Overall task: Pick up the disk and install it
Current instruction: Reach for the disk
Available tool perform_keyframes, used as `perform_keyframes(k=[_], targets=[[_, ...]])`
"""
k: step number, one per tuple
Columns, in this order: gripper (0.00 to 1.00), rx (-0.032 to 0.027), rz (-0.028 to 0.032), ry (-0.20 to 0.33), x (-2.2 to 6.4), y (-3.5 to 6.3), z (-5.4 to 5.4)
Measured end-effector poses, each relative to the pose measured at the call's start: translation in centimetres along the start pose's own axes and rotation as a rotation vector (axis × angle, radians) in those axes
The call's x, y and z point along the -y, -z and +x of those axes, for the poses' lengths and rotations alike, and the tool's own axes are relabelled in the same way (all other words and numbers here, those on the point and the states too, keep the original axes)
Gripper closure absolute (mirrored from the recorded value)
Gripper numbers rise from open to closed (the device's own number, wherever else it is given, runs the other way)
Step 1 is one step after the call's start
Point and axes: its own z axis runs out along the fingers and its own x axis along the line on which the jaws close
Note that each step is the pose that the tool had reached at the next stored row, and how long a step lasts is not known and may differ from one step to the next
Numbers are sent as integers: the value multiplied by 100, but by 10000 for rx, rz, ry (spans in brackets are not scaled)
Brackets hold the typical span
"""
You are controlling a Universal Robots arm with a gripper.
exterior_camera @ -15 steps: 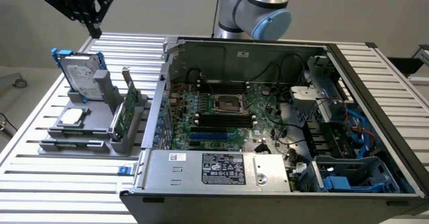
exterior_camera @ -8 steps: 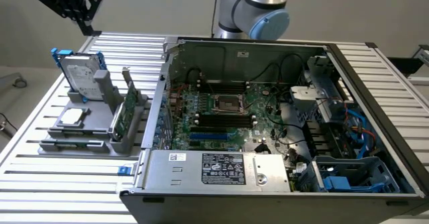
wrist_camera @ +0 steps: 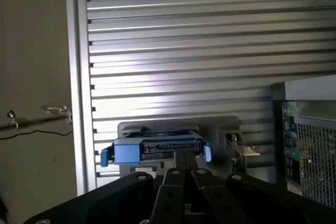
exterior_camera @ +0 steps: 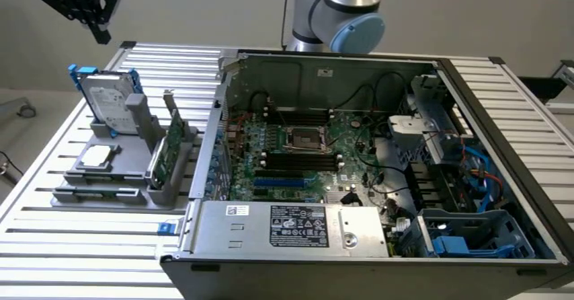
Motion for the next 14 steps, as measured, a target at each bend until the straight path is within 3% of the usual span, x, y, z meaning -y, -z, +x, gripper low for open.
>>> perform_keyframes(k=[2,4,10,14], targets=[[89,-15,1,0,-15,-3,71],[89,-74,5,-6,-23,-5,134],[89,-385,72,-20,-27,-18,278],[89,-405,75,-19,-27,-18,287]])
